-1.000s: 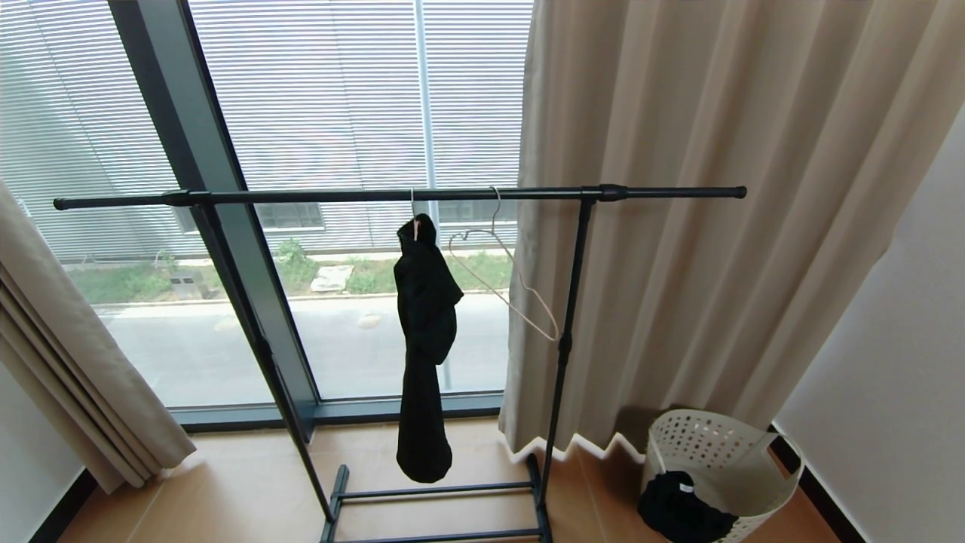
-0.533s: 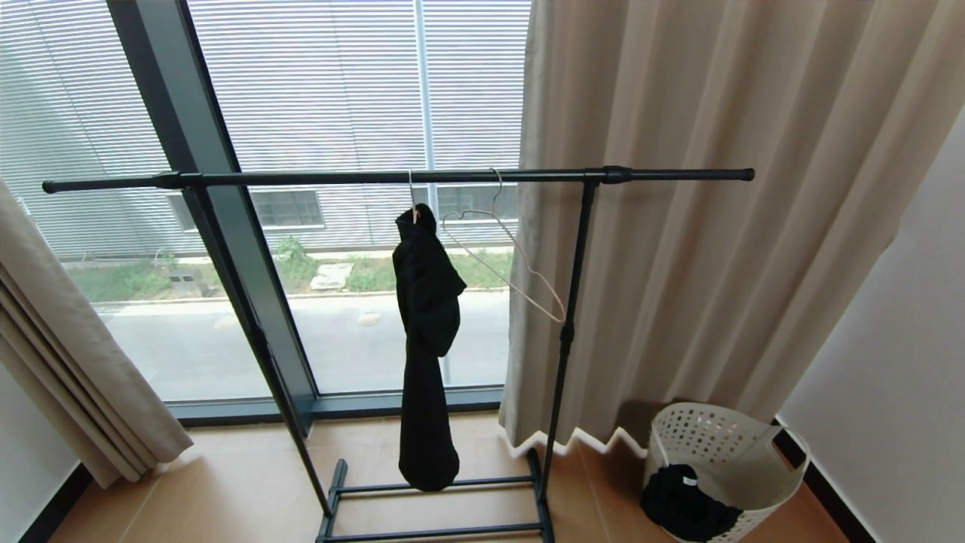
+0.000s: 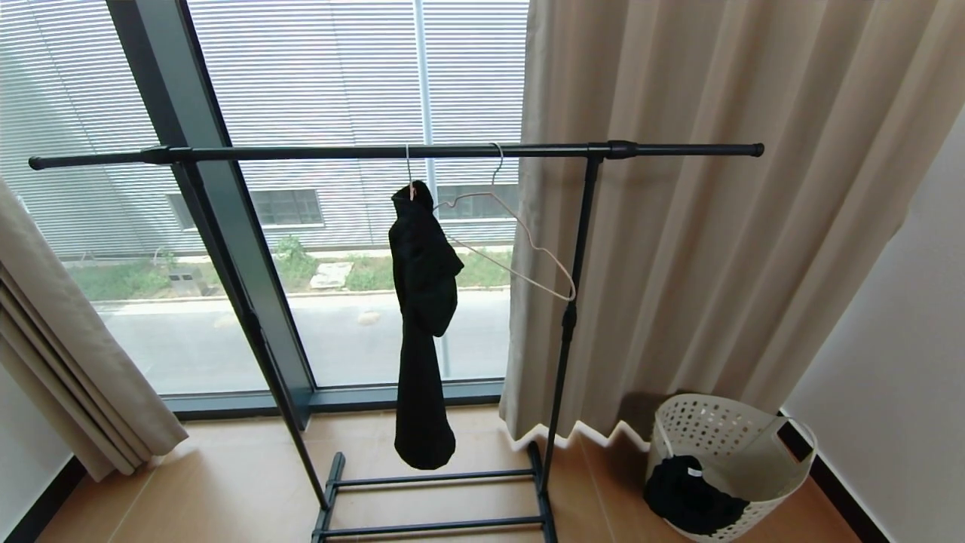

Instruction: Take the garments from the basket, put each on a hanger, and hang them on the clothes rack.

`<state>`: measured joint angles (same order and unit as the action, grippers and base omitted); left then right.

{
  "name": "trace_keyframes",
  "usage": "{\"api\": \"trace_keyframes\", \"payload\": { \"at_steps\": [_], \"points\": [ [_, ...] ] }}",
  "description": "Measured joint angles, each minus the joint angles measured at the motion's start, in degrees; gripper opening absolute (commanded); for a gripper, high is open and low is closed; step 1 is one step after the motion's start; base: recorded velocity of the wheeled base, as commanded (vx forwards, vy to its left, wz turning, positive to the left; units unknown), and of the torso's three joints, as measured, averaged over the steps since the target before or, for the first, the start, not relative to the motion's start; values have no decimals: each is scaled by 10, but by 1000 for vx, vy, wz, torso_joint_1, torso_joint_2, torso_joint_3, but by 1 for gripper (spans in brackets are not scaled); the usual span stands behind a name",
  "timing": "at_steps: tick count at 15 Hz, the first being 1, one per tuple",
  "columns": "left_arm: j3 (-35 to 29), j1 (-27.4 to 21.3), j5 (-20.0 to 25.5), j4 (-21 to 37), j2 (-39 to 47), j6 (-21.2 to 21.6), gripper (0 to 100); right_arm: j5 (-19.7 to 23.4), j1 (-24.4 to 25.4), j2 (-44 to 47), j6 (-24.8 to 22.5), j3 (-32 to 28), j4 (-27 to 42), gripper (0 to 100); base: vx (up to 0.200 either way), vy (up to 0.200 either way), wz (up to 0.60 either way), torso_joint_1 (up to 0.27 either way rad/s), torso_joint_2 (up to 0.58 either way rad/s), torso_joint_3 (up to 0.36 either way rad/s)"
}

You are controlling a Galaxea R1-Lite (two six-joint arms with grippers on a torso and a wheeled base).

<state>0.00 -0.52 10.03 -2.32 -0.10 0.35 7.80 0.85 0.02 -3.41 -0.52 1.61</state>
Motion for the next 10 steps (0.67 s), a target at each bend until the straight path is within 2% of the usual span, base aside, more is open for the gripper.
{"api": "trace_keyframes", "payload": {
  "at_steps": [3,10],
  "points": [
    [0,0,1,0,0,1,100,0,0,0,0,0,0,100,0,0,0,-176,429,253],
    [0,1,1,0,0,1,100,0,0,0,0,0,0,100,0,0,0,-214,541,323]
  ]
}}
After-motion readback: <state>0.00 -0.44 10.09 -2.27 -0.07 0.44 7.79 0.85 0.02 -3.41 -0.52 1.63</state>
